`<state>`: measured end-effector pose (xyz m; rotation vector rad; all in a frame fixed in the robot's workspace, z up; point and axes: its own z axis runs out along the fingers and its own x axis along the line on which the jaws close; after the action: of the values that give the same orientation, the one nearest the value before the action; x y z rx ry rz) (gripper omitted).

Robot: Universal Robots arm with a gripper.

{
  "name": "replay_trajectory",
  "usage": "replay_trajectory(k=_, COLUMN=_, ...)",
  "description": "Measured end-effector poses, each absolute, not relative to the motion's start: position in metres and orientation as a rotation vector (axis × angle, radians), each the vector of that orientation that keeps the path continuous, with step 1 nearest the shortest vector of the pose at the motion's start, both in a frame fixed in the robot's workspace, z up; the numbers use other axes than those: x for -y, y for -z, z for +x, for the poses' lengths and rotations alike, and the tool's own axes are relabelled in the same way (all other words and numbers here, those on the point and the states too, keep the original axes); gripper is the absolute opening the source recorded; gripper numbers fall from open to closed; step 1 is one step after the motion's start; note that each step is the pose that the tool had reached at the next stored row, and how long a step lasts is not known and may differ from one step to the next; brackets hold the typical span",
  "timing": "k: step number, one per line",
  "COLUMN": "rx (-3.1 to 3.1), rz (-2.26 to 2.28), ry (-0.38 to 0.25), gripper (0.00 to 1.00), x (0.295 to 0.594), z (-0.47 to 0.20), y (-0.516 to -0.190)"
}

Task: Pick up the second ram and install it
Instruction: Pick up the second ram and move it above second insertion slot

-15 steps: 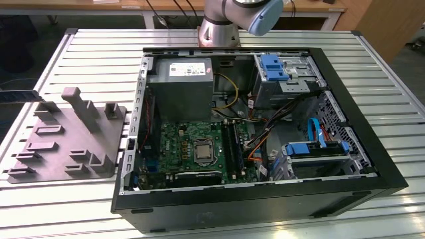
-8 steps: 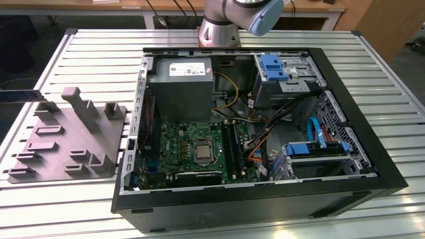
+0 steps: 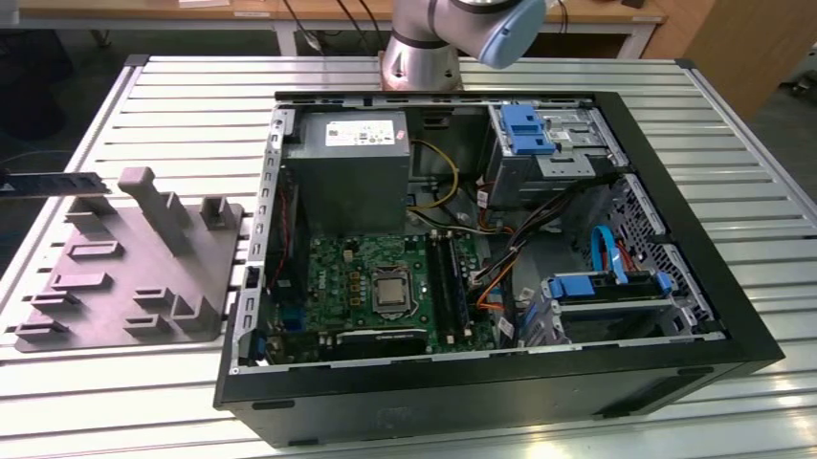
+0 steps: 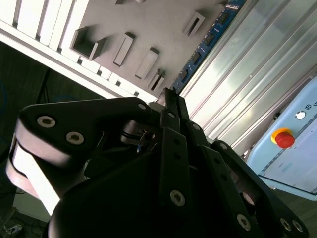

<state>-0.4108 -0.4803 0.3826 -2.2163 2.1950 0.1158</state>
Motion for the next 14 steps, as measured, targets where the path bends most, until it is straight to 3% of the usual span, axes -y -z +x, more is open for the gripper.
replay_trajectory(k=14, rx=-2.195, rz=-2.216, ry=-0.116, gripper=0.13, x=0.480, z=-0.374, y=-0.383)
